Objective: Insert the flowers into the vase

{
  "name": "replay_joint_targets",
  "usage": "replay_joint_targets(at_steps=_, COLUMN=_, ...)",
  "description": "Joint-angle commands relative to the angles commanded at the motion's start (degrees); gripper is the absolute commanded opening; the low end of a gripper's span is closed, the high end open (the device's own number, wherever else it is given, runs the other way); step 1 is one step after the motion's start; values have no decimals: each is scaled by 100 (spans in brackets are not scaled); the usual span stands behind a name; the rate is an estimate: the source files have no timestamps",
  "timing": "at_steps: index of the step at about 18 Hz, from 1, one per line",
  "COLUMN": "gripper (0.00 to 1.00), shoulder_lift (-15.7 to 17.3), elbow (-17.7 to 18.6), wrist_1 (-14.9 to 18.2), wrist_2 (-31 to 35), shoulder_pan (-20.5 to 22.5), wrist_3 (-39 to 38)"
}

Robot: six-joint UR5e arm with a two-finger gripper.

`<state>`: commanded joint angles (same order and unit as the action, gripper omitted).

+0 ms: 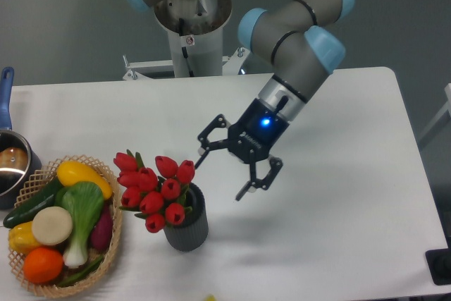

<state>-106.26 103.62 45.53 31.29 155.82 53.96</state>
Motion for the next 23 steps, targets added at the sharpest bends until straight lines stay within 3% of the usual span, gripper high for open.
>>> replay_joint_targets(at_steps=7, gripper=100, shoulder_lift=70, elbow=-35, wrist_1=18, wrist_2=157, shoulder_pan=905, wrist_3=9)
replay_joint_targets(at_steps=10, gripper=100, shoulder_lift=184, elbow=-61, wrist_1=18, wrist_2=1130, shoulder_pan=1116, wrist_3=18)
replay_joint_targets(at_steps=13, gripper=100, shoulder_lift=237, elbow=-228, wrist_1=18, wrist_2=2937, shoulder_pan=1143, wrist_3=140)
replay_joint_targets(at_steps=15, gripper=100, shoulder_lift=220, elbow=-246, wrist_1=26, wrist_2=3995, shoulder_pan=1126, wrist_3=691)
replay_joint_targets(at_steps=19, gripper=100, shoulder_lift=167, elbow=-168, wrist_1=44, wrist_2=4464, shoulder_pan=1344, wrist_3=1641)
replay_joint_targets(at_steps=23, gripper=100, shoulder_lift=167, elbow=-114, wrist_1=167, wrist_2=5395, shoulder_pan=1468, wrist_3=2267)
